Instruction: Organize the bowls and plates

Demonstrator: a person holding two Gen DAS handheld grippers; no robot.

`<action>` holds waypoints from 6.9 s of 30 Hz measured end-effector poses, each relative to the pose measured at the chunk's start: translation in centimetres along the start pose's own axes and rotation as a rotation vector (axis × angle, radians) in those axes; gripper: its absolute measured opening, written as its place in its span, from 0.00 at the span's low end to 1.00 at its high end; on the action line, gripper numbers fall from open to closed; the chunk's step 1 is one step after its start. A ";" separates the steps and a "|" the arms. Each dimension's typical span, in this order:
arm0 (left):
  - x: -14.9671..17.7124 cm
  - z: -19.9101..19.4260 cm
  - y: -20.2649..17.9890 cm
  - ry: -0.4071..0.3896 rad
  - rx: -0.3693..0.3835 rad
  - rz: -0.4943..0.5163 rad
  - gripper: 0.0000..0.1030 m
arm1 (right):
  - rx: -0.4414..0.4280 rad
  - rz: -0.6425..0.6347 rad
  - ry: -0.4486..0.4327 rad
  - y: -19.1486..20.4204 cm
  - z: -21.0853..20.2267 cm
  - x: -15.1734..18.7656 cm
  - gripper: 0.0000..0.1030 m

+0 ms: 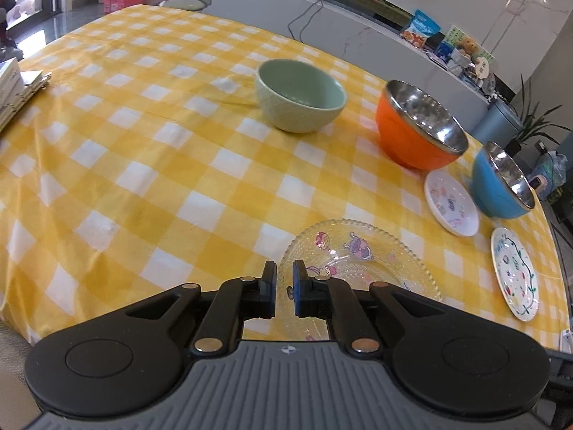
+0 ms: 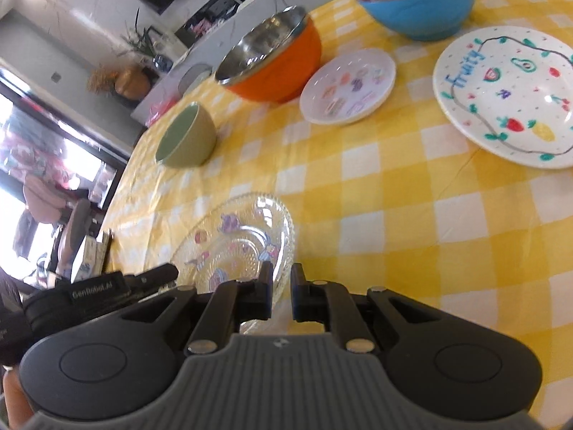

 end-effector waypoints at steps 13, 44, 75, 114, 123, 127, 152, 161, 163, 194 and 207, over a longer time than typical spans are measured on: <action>0.1 0.2 0.8 0.014 -0.042 -0.033 0.10 | 0.001 -0.003 0.069 0.3 0.8 0.6 0.11; -0.3 -1.9 -18.1 -0.020 0.395 0.123 0.41 | 0.363 -0.089 -0.226 -10.2 -13.5 -10.5 0.56; 1.6 6.3 -22.5 0.117 0.385 0.078 0.41 | 0.345 0.188 -0.248 -17.4 -12.5 -11.4 0.29; 0.5 5.7 -21.0 0.060 0.339 0.065 0.09 | 0.205 0.309 -0.219 -17.6 -13.0 -9.7 0.07; 0.8 4.5 -20.0 0.050 0.333 0.050 0.09 | 0.162 0.318 -0.212 -16.7 -13.4 -8.4 0.08; 0.9 3.5 -19.1 0.038 0.331 0.041 0.08 | 0.138 0.320 -0.205 -16.1 -13.3 -7.8 0.08; 0.3 -0.7 -9.5 -0.032 0.261 -0.086 0.08 | -0.017 0.290 -0.118 -9.4 -8.6 -4.7 0.08; -0.6 -2.5 -4.0 -0.060 0.183 -0.151 0.08 | -0.088 0.239 -0.079 -5.0 -4.5 -3.9 0.08; -0.7 -2.7 -2.9 -0.062 0.167 -0.165 0.08 | -0.098 0.221 -0.069 -4.2 -3.7 -3.7 0.08; 2.2 -1.8 0.9 -0.008 0.011 -0.165 0.12 | 0.107 -0.227 0.014 1.9 0.5 -0.4 0.12; 2.4 -2.0 -0.6 -0.028 -0.057 -0.040 0.13 | 0.206 -0.417 -0.017 3.3 0.5 0.3 0.14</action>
Point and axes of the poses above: each gripper's, at about its wrist camera, not at the fingertips, and z roughly the way its jaws point, y to its left, x to its underside, the point moved 4 cm from there along z, roughly the way its jaws point, and after that the axes turned 6 degrees about -x, right-handed, at the moved point
